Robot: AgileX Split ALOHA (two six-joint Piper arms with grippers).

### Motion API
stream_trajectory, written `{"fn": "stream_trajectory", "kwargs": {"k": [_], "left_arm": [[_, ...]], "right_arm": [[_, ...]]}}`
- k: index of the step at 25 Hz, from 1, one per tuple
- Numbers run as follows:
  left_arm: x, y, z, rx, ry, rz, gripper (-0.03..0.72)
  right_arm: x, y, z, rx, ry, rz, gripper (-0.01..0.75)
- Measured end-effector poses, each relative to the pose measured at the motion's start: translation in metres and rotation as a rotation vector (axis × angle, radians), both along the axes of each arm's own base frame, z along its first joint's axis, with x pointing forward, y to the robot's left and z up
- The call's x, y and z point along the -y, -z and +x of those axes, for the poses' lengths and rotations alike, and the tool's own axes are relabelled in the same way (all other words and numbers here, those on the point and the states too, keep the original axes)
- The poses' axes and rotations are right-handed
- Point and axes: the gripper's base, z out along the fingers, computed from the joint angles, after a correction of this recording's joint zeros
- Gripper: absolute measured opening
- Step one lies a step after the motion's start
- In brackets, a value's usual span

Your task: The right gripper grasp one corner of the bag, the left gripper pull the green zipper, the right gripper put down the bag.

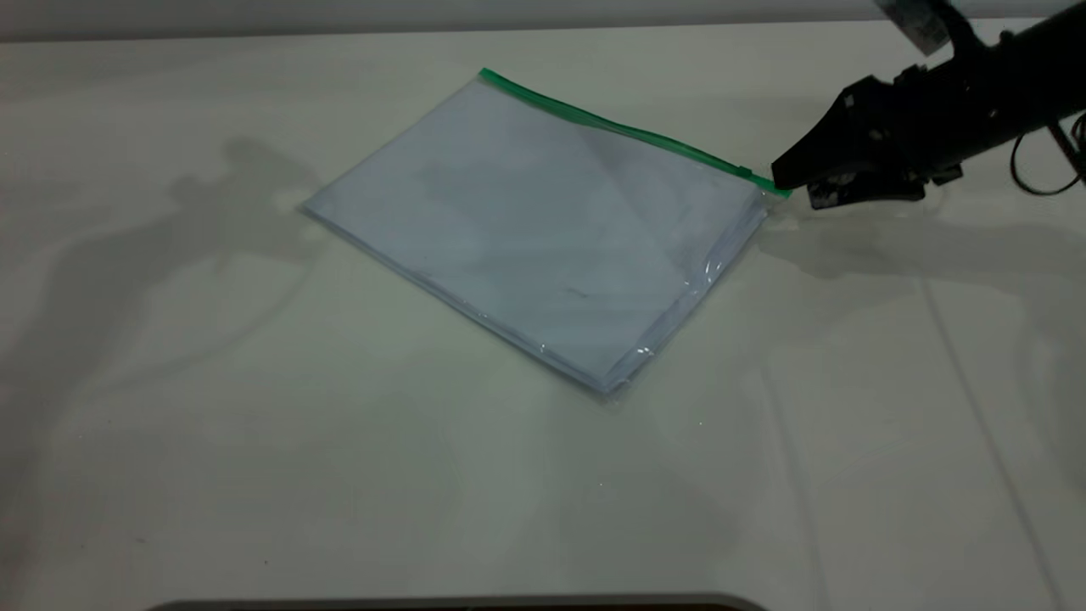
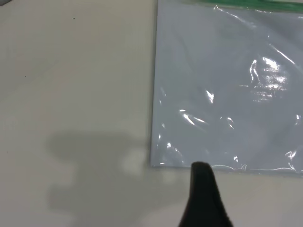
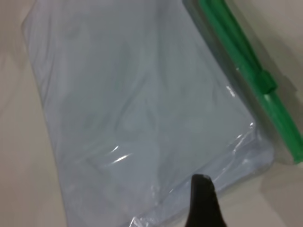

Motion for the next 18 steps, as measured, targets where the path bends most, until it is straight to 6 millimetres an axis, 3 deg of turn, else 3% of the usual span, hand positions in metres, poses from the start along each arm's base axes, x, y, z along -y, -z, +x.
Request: {"fn": "stream_trajectory", "kwargs": {"k": [9,18], "left_arm": [[0.0,0.0,0.0,0.003,-0.001,-0.001,0.581],[0.0,0.0,0.001,0.005,-0.003,0.0,0.581]], "right_arm": [[-0.003,0.027,0.006,0.004,0.027,0.064,0.558],[-0.012,0.041,0.004,0.007,0.023,0.132,0.558]]}}
